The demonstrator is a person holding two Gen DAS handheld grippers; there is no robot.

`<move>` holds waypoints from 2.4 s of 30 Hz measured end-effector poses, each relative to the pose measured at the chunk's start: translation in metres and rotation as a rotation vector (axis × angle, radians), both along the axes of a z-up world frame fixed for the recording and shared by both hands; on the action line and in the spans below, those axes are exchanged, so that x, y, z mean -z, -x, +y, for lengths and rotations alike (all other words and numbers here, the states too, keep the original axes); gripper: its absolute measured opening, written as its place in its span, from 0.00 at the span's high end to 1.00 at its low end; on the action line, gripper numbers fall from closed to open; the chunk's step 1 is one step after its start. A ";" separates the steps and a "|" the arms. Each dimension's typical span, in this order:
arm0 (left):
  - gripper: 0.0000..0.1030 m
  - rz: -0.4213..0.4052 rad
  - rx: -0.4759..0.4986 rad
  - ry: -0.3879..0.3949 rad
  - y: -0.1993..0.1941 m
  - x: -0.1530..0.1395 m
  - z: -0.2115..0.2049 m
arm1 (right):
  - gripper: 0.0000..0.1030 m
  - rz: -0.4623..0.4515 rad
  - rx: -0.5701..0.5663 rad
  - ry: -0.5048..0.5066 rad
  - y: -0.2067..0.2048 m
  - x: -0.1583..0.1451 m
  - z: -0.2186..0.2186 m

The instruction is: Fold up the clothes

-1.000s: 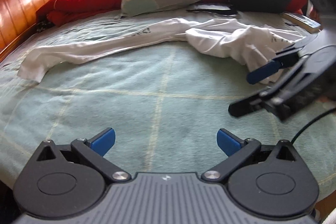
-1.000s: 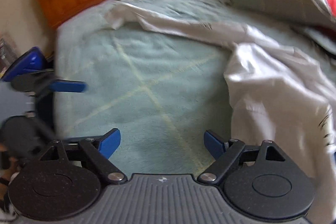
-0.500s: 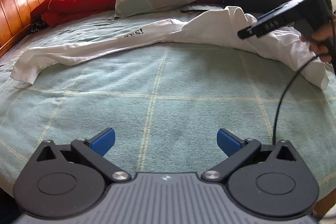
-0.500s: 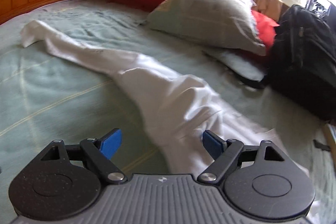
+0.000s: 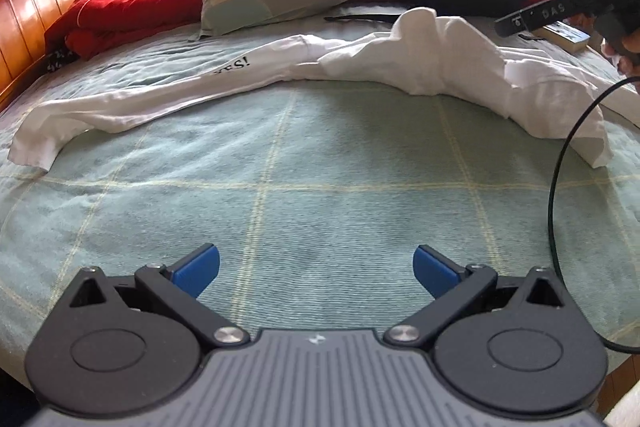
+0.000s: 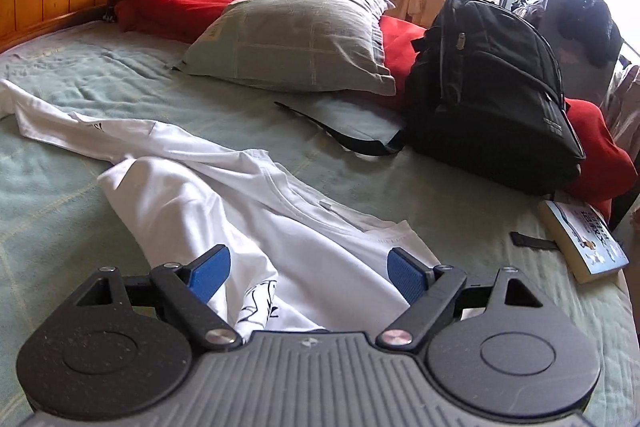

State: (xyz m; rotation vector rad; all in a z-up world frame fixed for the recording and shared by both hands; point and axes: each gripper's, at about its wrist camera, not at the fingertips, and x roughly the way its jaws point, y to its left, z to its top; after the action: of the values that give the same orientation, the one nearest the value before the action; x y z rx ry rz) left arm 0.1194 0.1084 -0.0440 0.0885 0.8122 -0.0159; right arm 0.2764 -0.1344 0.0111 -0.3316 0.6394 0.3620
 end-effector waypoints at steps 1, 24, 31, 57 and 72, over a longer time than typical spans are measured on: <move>0.01 0.000 0.000 0.000 0.001 0.000 -0.001 | 0.13 -0.003 -0.017 -0.014 0.007 -0.003 0.001; 0.01 0.027 -0.008 0.014 0.005 0.009 -0.002 | 0.36 0.085 -0.289 0.006 0.054 0.085 0.053; 0.01 0.023 -0.007 0.005 0.008 0.006 -0.002 | 0.94 0.060 -0.239 -0.004 0.034 0.089 0.051; 0.01 -0.076 -0.089 -0.044 0.073 -0.024 0.033 | 0.94 0.453 -0.677 -0.536 0.138 -0.005 0.096; 0.01 -0.045 -0.058 -0.104 0.083 -0.024 0.023 | 0.56 0.694 -0.652 -0.565 0.140 0.021 0.101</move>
State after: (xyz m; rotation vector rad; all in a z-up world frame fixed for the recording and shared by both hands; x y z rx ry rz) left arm 0.0366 0.1312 -0.0205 0.1632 0.7704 0.0833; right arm 0.1368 -0.0339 -0.0102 0.1611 1.0616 1.2881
